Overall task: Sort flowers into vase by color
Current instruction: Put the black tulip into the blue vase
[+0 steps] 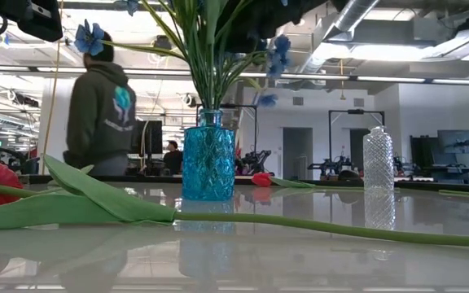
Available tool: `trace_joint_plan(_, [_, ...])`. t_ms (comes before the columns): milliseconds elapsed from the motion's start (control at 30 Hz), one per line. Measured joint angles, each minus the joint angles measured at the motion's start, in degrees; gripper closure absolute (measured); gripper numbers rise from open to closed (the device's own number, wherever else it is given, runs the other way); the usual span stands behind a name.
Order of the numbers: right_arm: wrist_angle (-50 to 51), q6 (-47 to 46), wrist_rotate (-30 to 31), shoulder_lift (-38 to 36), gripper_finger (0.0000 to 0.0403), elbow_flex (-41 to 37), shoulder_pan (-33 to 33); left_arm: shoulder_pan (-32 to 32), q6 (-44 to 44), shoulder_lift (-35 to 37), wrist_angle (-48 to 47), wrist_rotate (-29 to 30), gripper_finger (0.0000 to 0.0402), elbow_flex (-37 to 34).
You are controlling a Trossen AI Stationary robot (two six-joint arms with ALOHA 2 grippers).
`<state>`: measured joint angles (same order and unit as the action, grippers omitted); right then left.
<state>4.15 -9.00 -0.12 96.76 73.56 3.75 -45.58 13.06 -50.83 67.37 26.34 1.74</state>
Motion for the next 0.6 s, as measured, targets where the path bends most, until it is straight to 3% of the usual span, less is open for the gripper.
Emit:
trace_joint_plan(267, [12.4,2.3,0.0,-1.9,0.0202,8.5,-0.1,0.0,0.2,0.0,-0.5,0.6,0.0265,0.0])
trace_joint_plan(600, [18.1,5.0,0.1,-2.0,0.0206,18.0,-1.0,0.0,-0.3,0.0,-0.5,0.9,0.0265,0.0])
